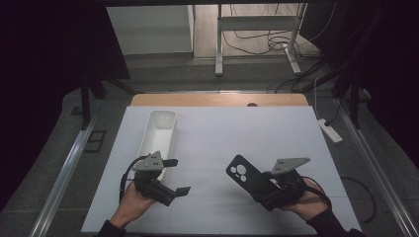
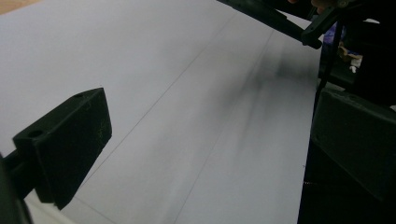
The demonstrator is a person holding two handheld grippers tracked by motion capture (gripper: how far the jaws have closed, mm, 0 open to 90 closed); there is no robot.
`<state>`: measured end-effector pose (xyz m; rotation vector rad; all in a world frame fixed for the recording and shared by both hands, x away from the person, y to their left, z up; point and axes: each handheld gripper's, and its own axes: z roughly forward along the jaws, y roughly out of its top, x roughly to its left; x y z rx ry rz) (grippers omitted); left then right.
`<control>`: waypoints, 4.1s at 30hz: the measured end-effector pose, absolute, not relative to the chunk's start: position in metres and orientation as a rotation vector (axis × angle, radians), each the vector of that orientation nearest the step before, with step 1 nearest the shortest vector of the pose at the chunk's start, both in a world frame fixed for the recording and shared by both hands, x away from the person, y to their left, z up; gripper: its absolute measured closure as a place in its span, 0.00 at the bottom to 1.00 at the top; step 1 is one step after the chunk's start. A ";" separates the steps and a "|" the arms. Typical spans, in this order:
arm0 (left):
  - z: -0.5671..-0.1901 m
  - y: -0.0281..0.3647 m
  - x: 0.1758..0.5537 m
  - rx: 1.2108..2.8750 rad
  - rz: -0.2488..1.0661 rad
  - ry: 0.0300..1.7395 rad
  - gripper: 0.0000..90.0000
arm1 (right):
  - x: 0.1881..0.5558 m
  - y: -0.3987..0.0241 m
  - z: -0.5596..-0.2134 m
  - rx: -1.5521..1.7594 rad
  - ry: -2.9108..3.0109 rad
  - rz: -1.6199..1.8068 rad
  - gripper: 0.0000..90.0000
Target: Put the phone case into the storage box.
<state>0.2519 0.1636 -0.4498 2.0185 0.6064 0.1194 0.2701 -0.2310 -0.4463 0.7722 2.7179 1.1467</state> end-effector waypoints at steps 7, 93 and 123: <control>-0.449 0.156 0.255 2.017 0.108 0.567 0.00 | 0.268 -0.225 -0.444 0.744 2.726 1.198 0.17; -0.449 0.112 0.274 1.909 -0.199 0.171 0.12 | 0.263 -0.174 -0.439 0.275 2.891 1.454 0.16; -0.442 0.114 0.280 1.985 -0.178 0.292 0.18 | 0.266 -0.174 -0.442 0.371 2.798 1.369 0.00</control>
